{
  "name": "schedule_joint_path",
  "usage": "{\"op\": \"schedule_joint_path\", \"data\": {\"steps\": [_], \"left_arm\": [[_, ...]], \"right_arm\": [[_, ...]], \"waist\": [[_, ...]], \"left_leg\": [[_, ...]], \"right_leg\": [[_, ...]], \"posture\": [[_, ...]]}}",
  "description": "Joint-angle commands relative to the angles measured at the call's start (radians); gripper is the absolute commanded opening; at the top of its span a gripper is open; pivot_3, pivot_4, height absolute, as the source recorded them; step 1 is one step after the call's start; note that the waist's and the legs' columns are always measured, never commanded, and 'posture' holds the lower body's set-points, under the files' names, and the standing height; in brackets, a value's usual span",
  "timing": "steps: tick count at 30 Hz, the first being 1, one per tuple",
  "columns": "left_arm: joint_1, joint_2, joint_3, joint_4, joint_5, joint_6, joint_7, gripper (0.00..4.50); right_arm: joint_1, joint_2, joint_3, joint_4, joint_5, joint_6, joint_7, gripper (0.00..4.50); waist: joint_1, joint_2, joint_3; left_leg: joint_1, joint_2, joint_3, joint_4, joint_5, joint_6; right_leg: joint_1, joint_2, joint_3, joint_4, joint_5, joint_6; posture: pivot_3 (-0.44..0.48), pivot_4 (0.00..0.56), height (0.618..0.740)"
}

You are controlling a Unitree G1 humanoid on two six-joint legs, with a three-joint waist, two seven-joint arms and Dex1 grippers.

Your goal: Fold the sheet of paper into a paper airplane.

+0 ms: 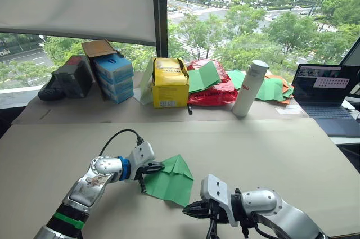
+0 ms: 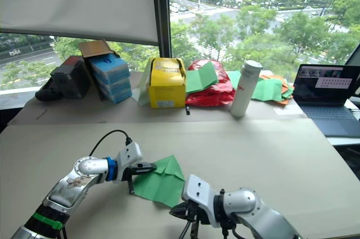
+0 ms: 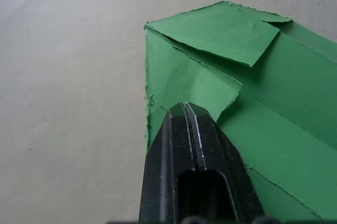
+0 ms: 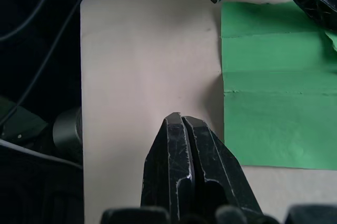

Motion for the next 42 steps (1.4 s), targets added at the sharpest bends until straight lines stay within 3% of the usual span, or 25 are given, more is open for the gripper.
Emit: {"op": "schedule_joint_path", "data": {"steps": [1,9,13,25,31,38,42], "left_arm": [[0.007,-0.005,-0.049,0.006,0.023,0.044,-0.014,0.02],[-0.057,-0.008,-0.069,0.047,0.027,0.034,-0.055,0.02],[-0.079,-0.016,-0.074,0.057,0.028,0.035,-0.063,0.02],[-0.114,-0.022,-0.067,0.104,0.037,0.015,-0.070,0.02],[-0.108,-0.020,-0.066,0.103,0.036,0.009,-0.069,0.02],[-0.111,-0.024,-0.071,0.117,0.044,-0.001,-0.068,0.02],[-0.126,-0.028,-0.070,0.133,0.047,-0.008,-0.068,0.02]], "right_arm": [[-0.010,0.017,0.058,-0.024,-0.042,0.008,-0.054,0.00],[-0.002,0.085,0.147,0.014,-0.188,0.040,-0.248,0.00],[-0.013,0.084,0.147,0.010,-0.221,0.055,-0.276,0.00],[0.134,0.035,0.036,-0.095,-0.273,0.127,-0.399,0.00],[0.167,0.086,0.026,-0.075,-0.285,0.109,-0.460,0.00],[0.206,0.252,-0.100,-0.012,-0.248,0.023,-0.557,0.00],[0.222,0.295,-0.101,-0.025,-0.228,-0.038,-0.546,0.00]], "waist": [[0.001,0.000,0.000],[0.003,0.000,0.000],[0.002,0.000,0.000],[0.005,0.000,0.000],[0.004,0.000,0.000],[0.004,0.000,0.000],[-0.001,0.000,0.000]], "left_leg": [[0.000,0.000,0.000,0.001,0.000,0.000],[-0.001,-0.001,0.000,0.002,0.000,0.001],[-0.001,0.000,0.000,0.002,0.000,0.001],[-0.002,-0.001,0.000,0.002,0.000,0.001],[-0.002,0.000,0.000,0.002,0.000,0.001],[-0.002,0.000,0.000,0.002,0.000,0.000],[-0.002,-0.001,0.000,0.002,0.000,0.001]], "right_leg": [[0.000,0.000,0.000,0.000,0.000,0.000],[0.000,0.004,-0.005,0.000,0.000,0.001],[0.000,0.006,-0.005,0.000,0.000,0.001],[0.000,0.007,-0.006,0.000,0.000,0.002],[0.000,0.007,-0.005,0.000,0.000,0.002],[0.000,0.008,-0.005,0.001,0.000,0.002],[-0.001,0.008,-0.005,0.001,0.000,0.002]], "posture": [[0.000,0.150,0.740],[0.000,0.150,0.740],[0.000,0.150,0.740],[0.000,0.150,0.740],[0.000,0.150,0.740],[0.000,0.150,0.740],[0.000,0.150,0.740]]}}
